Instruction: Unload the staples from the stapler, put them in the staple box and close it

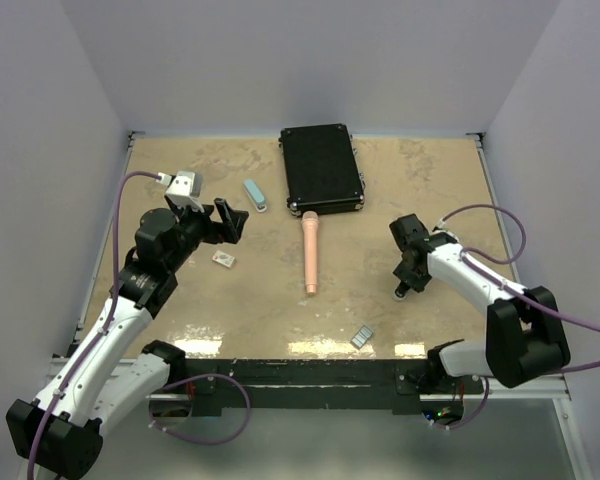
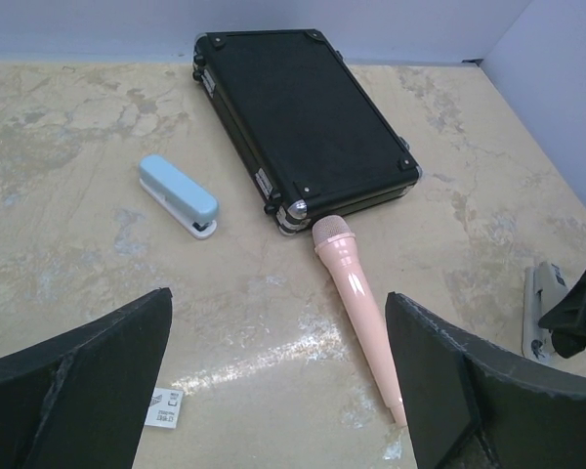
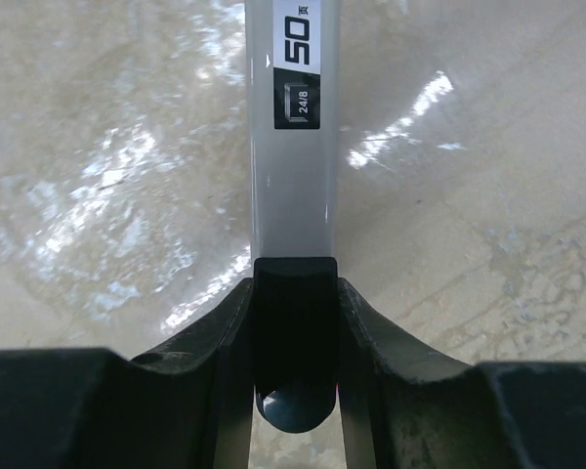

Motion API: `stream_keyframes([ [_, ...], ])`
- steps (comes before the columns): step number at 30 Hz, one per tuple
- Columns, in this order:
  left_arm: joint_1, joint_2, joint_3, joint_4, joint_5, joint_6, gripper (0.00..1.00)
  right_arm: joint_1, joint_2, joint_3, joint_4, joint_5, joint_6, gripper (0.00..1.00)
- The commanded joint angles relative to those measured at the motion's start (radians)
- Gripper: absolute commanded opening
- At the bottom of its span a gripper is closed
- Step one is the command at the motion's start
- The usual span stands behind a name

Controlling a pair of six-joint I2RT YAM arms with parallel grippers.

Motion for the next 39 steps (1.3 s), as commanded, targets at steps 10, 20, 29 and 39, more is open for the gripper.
stream_keyframes([
  [10, -0.004, -0.014, 0.02, 0.044, 0.055, -0.025, 0.91, 0.018, -0.279, 0.104, 0.258, -0.235, -0.404, 0.0],
  [20, -0.004, 0.037, -0.03, 0.237, 0.405, -0.36, 0.84, 0.233, -0.38, 0.135, 0.618, -0.587, -0.39, 0.0],
  [29, -0.02, 0.175, -0.07, 0.384, 0.532, -0.45, 0.72, 0.351, -0.325, 0.135, 0.754, -0.527, -0.329, 0.0],
  [39, -0.104, 0.275, -0.078, 0.41, 0.477, -0.471, 0.61, 0.407, -0.276, 0.119, 0.836, -0.464, -0.312, 0.0],
])
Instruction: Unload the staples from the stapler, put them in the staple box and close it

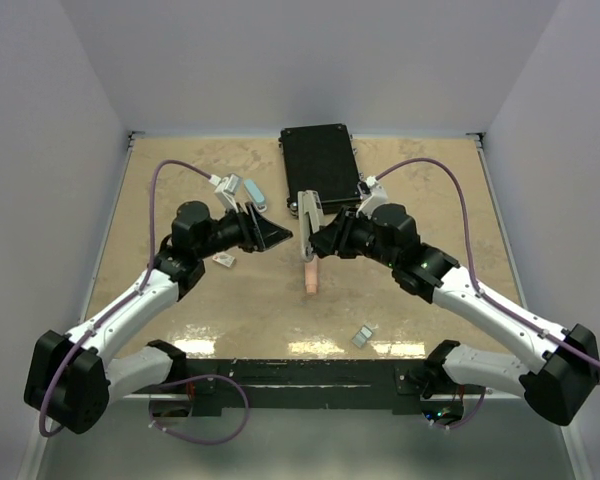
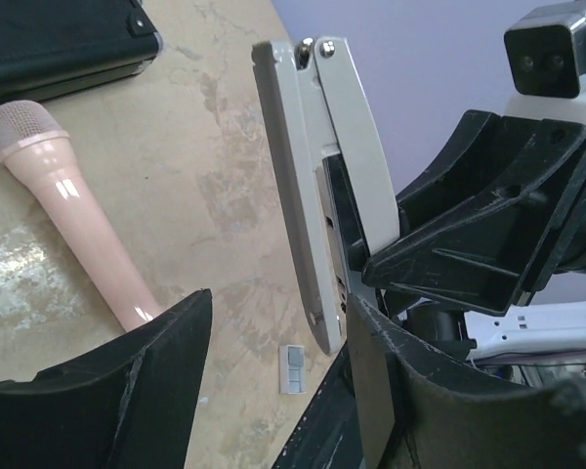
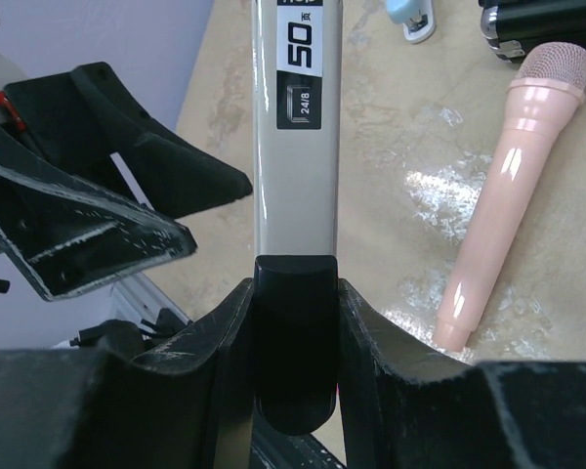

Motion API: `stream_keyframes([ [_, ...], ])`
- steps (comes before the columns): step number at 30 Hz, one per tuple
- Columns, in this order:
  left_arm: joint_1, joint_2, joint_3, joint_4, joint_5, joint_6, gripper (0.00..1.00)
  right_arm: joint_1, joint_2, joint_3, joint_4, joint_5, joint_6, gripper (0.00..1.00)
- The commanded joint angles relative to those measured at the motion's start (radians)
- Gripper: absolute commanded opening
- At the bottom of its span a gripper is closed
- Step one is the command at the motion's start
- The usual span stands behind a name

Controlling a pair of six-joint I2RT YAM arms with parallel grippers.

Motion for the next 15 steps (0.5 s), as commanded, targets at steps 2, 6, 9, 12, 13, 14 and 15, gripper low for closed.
stream_keyframes([
  [2, -0.051, 0.003, -0.011, 0.069, -0.044, -0.009, 0.61, 0.018, 0.007, 0.043, 0.161, 0.064, 0.001, 0.0],
  [6, -0.071, 0.03, -0.006, 0.066, -0.11, -0.002, 0.59, 0.033, 0.03, 0.049, 0.17, 0.072, -0.003, 0.0],
  [9, -0.08, 0.052, -0.008, 0.052, -0.144, 0.017, 0.56, 0.049, 0.034, 0.046, 0.178, 0.087, 0.0, 0.0],
  [12, -0.091, 0.075, -0.02, 0.064, -0.163, 0.026, 0.55, 0.066, 0.037, 0.041, 0.191, 0.104, 0.006, 0.0],
  [13, -0.096, 0.082, -0.02, 0.066, -0.166, 0.027, 0.55, 0.07, 0.04, 0.041, 0.196, 0.107, 0.006, 0.0],
  [14, -0.099, 0.096, -0.019, 0.067, -0.167, 0.029, 0.55, 0.075, 0.05, 0.043, 0.199, 0.109, 0.006, 0.0],
  [15, -0.1, 0.104, -0.02, 0.069, -0.169, 0.029, 0.55, 0.083, 0.057, 0.044, 0.202, 0.11, 0.006, 0.0],
])
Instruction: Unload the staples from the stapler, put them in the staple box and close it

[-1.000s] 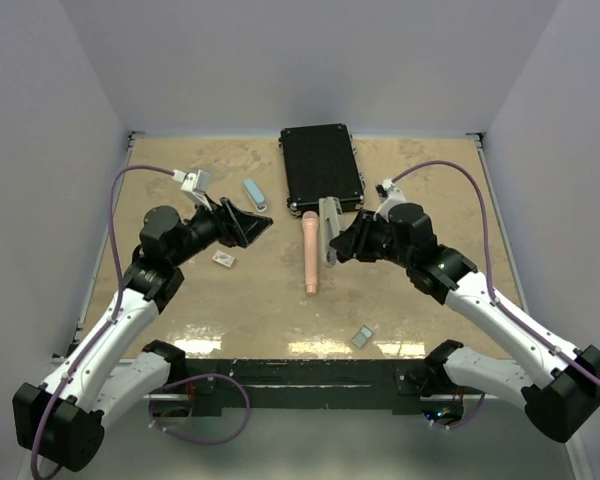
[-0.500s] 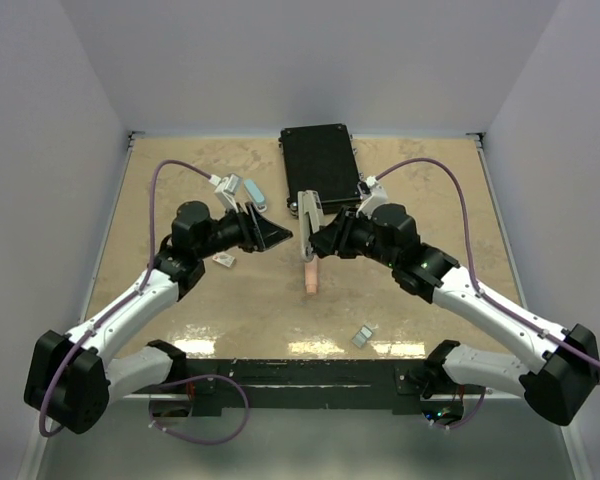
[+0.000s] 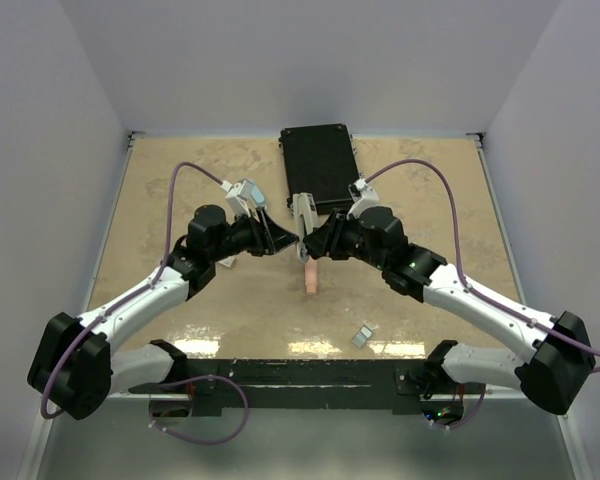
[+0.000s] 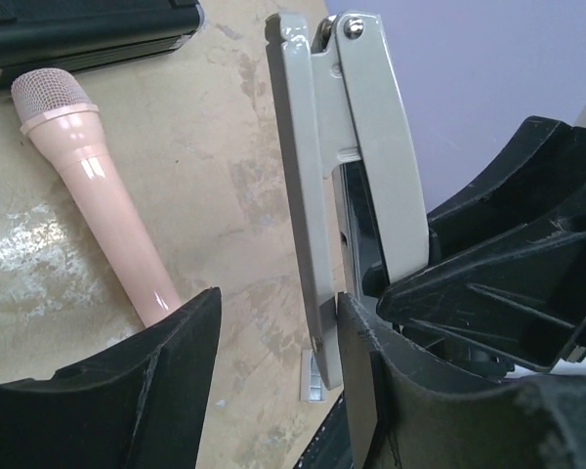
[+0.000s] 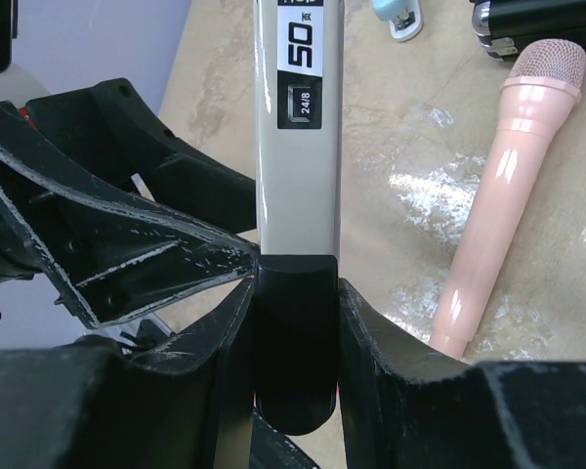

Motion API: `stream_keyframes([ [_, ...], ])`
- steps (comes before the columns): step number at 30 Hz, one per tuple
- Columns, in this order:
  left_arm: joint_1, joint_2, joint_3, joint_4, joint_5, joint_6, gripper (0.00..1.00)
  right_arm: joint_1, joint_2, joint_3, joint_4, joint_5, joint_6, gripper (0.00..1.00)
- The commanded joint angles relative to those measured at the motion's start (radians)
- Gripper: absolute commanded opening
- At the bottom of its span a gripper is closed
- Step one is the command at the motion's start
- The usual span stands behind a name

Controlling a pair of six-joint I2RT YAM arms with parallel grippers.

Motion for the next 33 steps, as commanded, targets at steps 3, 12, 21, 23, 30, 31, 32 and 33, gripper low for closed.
stream_keyframes([
  [3, -0.023, 0.046, -0.007, 0.066, -0.046, 0.021, 0.54, 0.04, 0.022, 0.052, 0.161, 0.031, 0.007, 0.0],
  [12, -0.031, 0.069, -0.024, 0.105, -0.018, 0.013, 0.34, 0.082, 0.073, 0.058, 0.187, 0.054, 0.01, 0.0],
  [21, -0.031, 0.102, -0.035, 0.176, 0.119, -0.028, 0.0, 0.085, 0.091, 0.061, 0.111, 0.073, -0.035, 0.28],
  [23, -0.031, 0.073, -0.053, 0.176, 0.09, -0.053, 0.0, 0.085, 0.055, 0.034, 0.111, 0.078, -0.04, 0.4],
  [30, -0.031, 0.003, -0.101, 0.222, 0.01, -0.156, 0.0, 0.086, -0.047, -0.127, 0.239, 0.057, -0.074, 0.59],
  [31, -0.031, -0.007, -0.101, 0.221, -0.002, -0.162, 0.0, 0.088, -0.05, -0.134, 0.246, 0.055, -0.077, 0.59],
  [32, -0.031, -0.014, -0.106, 0.217, -0.027, -0.173, 0.0, 0.089, -0.053, -0.137, 0.25, 0.058, -0.082, 0.59],
  [33, -0.031, -0.021, -0.109, 0.216, -0.041, -0.179, 0.0, 0.091, -0.057, -0.144, 0.249, 0.066, -0.082, 0.59],
])
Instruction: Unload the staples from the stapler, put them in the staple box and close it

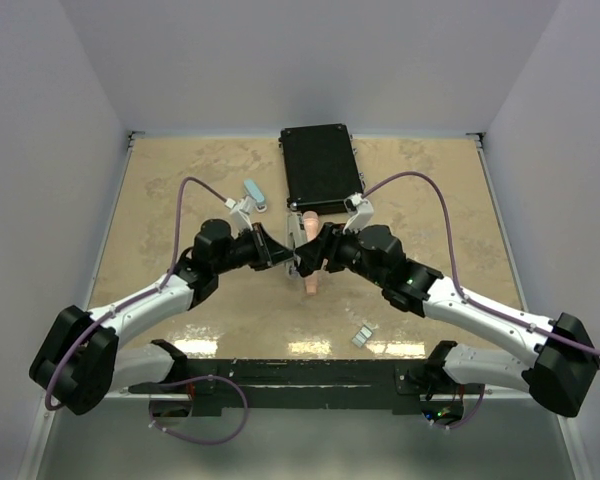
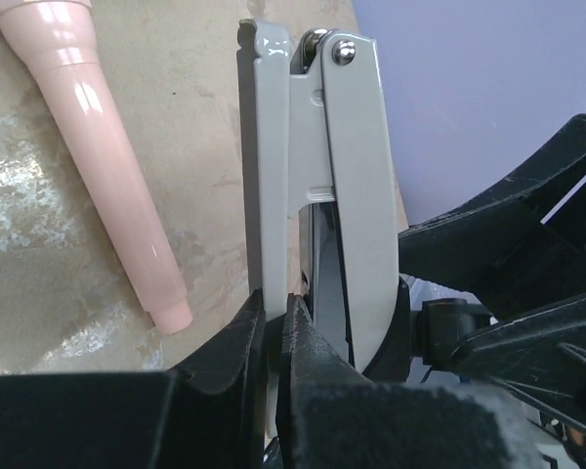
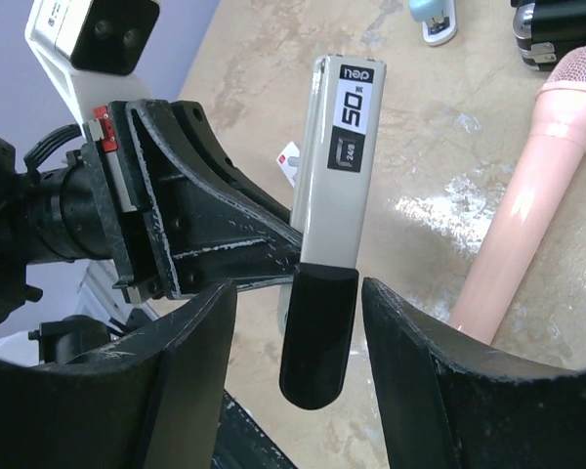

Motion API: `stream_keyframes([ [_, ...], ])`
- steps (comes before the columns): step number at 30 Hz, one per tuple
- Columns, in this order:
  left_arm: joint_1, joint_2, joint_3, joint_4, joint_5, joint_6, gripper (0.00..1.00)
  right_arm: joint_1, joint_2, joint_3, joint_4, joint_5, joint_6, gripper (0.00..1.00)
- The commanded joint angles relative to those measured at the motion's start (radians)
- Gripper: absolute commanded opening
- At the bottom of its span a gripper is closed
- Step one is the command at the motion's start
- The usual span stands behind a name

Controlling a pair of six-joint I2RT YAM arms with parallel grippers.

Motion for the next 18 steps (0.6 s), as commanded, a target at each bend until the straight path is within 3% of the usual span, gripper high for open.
stream_keyframes([
  [1, 0.0, -0.074, 0.0, 0.115, -0.072, -0.071, 0.0, 0.008, -0.023, -0.025, 0.102, 0.018, -0.036, 0.59],
  [10, 0.0, -0.102, -0.01, 0.127, -0.146, -0.15, 0.0, 0.026, -0.014, -0.058, 0.144, 0.021, -0.003, 0.61],
  [15, 0.0, -0.103, -0.015, 0.149, -0.145, -0.183, 0.0, 0.035, 0.013, -0.038, 0.153, 0.01, 0.01, 0.53],
  [18, 0.0, -0.102, -0.023, 0.166, -0.142, -0.204, 0.0, 0.04, 0.033, -0.028, 0.142, 0.027, 0.014, 0.53],
])
